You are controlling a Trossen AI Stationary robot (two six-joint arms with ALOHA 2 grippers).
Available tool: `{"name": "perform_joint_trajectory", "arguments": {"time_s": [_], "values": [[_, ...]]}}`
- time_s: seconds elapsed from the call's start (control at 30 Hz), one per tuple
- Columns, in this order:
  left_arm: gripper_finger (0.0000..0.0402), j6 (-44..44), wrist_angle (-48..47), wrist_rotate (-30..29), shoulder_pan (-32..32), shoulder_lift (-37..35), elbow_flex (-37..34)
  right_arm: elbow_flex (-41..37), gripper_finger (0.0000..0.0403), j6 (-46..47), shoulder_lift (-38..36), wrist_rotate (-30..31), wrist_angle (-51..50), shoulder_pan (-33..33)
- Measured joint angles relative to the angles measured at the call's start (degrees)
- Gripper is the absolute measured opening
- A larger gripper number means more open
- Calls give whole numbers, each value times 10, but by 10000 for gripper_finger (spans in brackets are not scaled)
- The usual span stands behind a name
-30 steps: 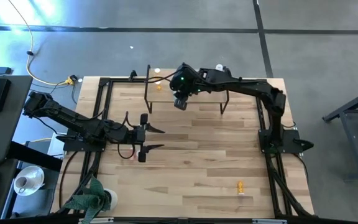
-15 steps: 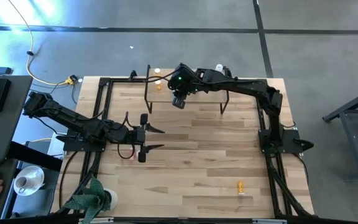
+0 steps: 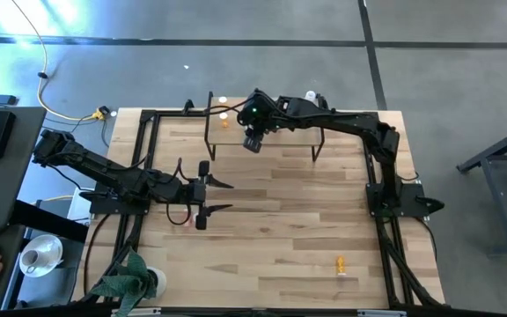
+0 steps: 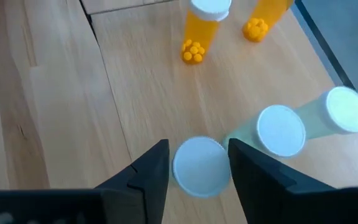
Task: Pick and place medicine bottles onto shelf by color
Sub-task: Put the blue pill bottle on the shelf, then put the white pill bottle on the shelf
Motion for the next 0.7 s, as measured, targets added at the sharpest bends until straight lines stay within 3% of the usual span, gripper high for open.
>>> {"name": "perform_joint_trajectory", "arguments": {"time_s": [0.37, 0.7], "values": [[227, 0, 0, 0, 0, 0, 0, 0, 161, 0, -37, -14, -5, 13], [227, 0, 0, 0, 0, 0, 0, 0, 161, -4, -82, -28, -79, 46]]}}
